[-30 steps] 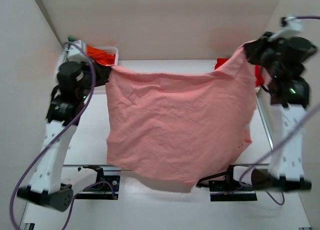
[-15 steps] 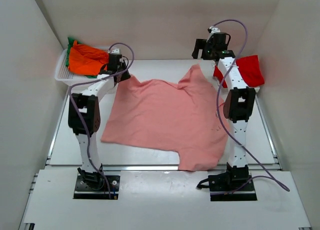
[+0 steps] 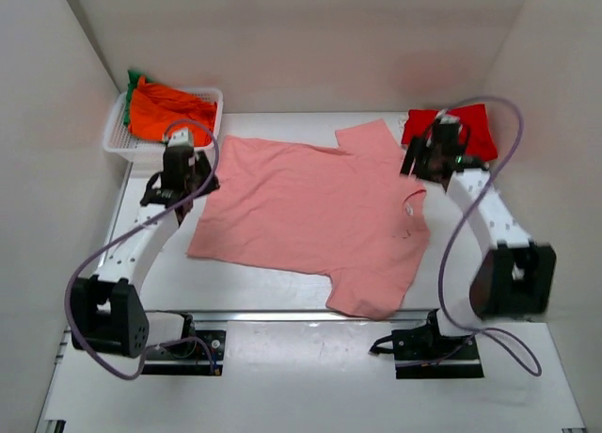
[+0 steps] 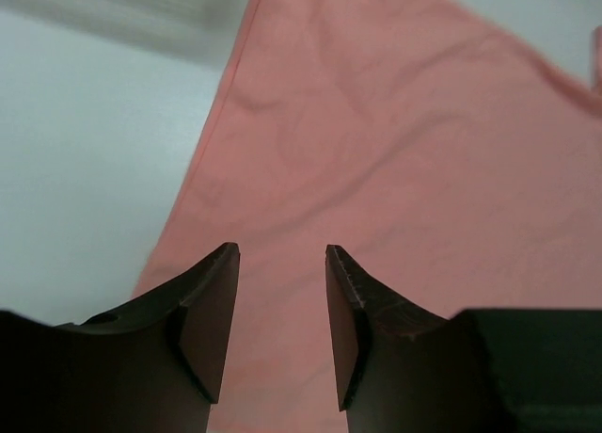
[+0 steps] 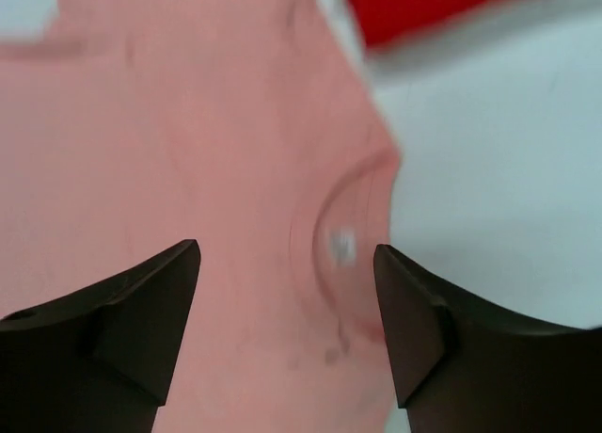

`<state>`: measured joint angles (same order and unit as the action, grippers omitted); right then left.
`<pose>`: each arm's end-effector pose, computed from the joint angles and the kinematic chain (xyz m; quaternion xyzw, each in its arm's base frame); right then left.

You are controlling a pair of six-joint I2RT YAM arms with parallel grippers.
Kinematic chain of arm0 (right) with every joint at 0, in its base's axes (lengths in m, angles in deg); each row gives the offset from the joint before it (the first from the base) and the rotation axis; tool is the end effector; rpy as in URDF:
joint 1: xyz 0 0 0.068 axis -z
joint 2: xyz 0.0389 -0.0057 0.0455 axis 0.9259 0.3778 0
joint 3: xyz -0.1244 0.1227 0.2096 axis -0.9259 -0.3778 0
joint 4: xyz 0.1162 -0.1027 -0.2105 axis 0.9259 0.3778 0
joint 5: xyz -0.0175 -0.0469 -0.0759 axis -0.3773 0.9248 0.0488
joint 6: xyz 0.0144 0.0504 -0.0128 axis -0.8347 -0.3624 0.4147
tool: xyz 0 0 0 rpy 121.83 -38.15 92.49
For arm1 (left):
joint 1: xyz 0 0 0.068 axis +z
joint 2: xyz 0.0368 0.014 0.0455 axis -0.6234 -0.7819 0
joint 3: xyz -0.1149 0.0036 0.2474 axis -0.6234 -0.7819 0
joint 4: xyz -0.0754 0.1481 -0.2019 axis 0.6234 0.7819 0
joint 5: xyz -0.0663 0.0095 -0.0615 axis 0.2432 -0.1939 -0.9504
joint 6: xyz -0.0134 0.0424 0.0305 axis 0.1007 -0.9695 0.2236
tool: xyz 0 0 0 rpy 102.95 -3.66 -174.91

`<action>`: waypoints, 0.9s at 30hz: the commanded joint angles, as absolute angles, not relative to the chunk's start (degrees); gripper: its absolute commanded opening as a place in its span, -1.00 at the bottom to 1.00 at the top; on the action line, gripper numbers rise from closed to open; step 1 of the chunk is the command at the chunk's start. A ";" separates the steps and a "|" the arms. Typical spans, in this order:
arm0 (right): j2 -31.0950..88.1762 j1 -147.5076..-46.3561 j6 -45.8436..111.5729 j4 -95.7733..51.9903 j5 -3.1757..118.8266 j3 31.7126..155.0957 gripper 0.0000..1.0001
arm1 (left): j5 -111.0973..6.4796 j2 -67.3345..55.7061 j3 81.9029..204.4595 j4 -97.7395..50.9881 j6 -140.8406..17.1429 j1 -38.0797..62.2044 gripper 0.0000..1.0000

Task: Fold and stack the t-shirts
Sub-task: Flatten out the tshirt, then grap the side of the flattened tshirt closest away from the robot with both arms

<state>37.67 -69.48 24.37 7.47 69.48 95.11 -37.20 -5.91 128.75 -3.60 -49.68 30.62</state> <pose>0.3533 0.0077 0.3069 0.1226 0.9077 0.0273 0.4003 0.2925 -0.0365 0.2880 -0.1490 0.8750 -0.0739 0.4547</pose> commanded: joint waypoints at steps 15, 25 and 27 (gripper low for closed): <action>0.37 -109.11 -6.81 24.70 70.30 53.20 0.16 | -35.09 -4.06 110.74 4.92 -50.05 31.62 0.18; -3.15 -110.25 -8.92 31.30 68.72 48.62 0.24 | -32.44 -5.90 110.04 3.95 -50.75 33.29 0.19; -1.92 -110.00 -9.28 31.21 67.85 48.27 0.30 | -32.36 -7.66 111.17 5.17 -51.19 33.12 0.19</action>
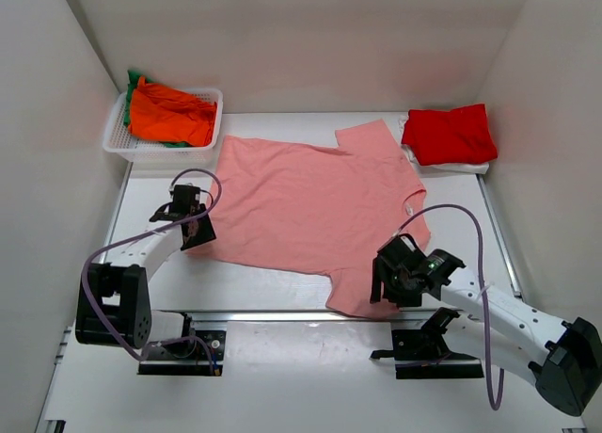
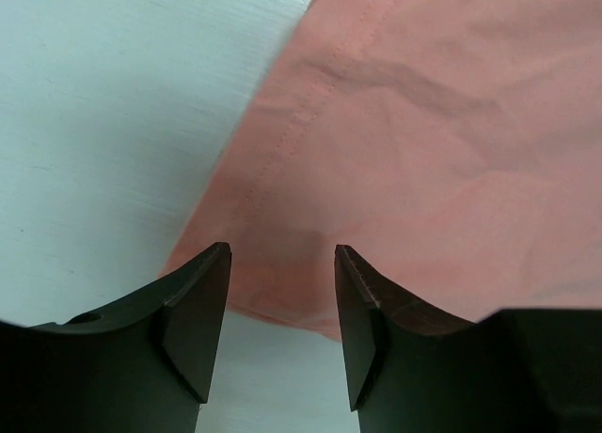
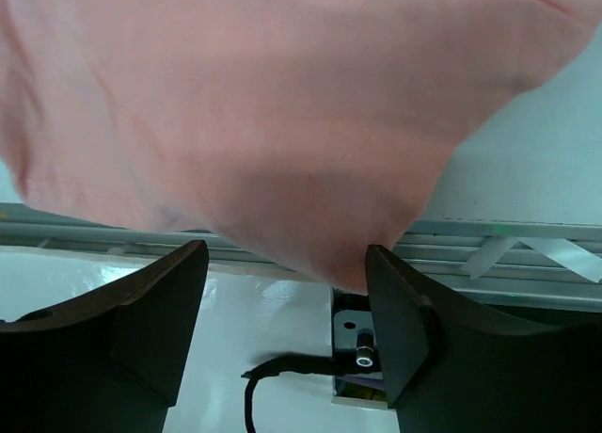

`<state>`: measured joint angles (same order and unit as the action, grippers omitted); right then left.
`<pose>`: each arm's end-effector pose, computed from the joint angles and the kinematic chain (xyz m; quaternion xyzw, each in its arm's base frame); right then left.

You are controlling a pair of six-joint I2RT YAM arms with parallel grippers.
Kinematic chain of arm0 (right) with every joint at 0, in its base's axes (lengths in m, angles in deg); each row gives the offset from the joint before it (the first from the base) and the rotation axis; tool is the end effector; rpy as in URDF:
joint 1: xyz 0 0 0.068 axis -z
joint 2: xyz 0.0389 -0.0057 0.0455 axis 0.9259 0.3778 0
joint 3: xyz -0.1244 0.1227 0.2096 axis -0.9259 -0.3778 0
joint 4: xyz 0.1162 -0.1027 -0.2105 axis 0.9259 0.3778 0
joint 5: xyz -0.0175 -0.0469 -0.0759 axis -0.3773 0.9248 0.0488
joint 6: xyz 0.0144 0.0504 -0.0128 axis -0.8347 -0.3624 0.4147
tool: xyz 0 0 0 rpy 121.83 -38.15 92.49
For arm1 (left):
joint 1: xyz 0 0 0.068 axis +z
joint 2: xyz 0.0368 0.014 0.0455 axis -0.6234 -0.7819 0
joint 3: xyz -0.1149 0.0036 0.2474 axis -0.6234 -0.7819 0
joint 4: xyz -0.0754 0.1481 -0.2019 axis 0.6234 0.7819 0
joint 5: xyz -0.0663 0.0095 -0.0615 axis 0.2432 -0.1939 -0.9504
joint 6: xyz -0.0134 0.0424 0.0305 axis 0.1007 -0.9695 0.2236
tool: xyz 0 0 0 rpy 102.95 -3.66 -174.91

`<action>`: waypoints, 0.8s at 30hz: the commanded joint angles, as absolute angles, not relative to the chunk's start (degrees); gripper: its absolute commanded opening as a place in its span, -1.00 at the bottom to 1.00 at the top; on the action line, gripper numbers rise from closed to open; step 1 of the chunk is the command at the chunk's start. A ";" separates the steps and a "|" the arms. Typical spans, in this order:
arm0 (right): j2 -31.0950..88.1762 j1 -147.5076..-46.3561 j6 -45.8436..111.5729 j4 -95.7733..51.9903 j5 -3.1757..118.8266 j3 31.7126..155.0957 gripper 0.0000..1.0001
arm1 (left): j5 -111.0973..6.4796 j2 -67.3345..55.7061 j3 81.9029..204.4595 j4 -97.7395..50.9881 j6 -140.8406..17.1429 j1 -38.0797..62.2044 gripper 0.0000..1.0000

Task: Fold and stack the t-shirts
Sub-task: Grap the side of the flattened tshirt closest away from the robot with both arms

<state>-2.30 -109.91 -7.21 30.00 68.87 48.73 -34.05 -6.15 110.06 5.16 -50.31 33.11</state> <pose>0.1027 0.0898 0.1881 0.0459 0.9859 0.0901 0.1335 0.2362 -0.0163 0.1737 -0.1687 0.9543 0.0250 0.2452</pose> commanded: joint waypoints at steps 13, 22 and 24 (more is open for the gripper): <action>9.86 -114.48 -12.09 23.40 67.22 43.87 -0.21 | -37.80 -16.97 112.05 8.35 -54.18 30.48 -0.31; 3.45 -109.30 -7.36 29.71 68.90 50.71 -0.99 | -38.15 -8.73 113.99 12.38 -55.15 30.39 -1.00; 1.88 -102.84 0.07 32.52 66.37 57.36 -1.00 | -40.34 -7.06 118.78 15.18 -55.93 30.48 -1.00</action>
<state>3.86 -108.25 -7.54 28.69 67.66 50.68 -37.06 -9.80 113.19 11.15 -54.95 30.62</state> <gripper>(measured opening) 0.031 0.015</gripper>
